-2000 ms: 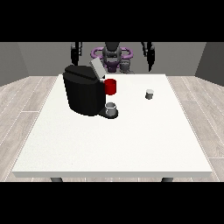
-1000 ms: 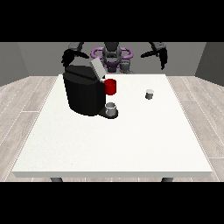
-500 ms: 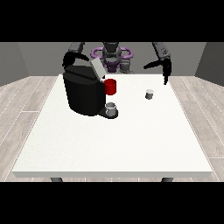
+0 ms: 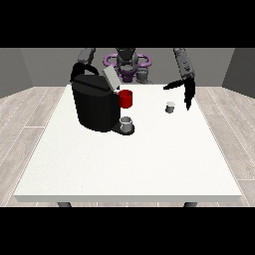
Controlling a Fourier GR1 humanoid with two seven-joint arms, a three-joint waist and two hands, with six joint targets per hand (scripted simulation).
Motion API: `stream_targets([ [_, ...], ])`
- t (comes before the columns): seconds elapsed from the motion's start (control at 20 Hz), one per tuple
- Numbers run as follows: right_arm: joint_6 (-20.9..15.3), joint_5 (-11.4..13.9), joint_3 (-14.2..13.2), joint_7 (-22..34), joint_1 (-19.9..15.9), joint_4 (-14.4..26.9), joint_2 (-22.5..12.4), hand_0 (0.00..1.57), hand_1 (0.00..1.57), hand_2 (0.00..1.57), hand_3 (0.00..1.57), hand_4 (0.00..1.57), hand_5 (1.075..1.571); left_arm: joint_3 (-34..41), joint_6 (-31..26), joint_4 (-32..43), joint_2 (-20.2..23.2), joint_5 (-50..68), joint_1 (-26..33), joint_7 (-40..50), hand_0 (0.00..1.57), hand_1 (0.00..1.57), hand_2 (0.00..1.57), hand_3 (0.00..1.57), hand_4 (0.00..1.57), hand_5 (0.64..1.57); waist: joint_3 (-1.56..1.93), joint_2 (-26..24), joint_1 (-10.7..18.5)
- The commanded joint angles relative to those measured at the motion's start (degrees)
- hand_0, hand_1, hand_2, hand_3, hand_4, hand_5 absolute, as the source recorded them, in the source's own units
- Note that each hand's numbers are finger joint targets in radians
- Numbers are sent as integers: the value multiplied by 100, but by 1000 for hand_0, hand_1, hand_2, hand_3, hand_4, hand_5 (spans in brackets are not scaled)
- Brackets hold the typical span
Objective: Insert the coffee pod into the coffee machine and close the lid
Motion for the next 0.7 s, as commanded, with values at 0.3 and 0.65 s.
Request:
stream_targets([
  [0.3, -258, 134, -236, 386, -459, 651, -75, 0, 0, 0, 0, 424, 1571, -621, 269, 599, -185, -934, -298, 39, 105, 105, 502, 0, 0, 1571, 2, -246, 270],
  [0.65, -222, 240, 56, -62, 65, 502, 142, 0, 0, 0, 0, 386, 1571, -396, 353, 1517, 231, -1193, -444, -356, 615, 615, 738, 477, 0, 1571, 0, -125, -82],
])
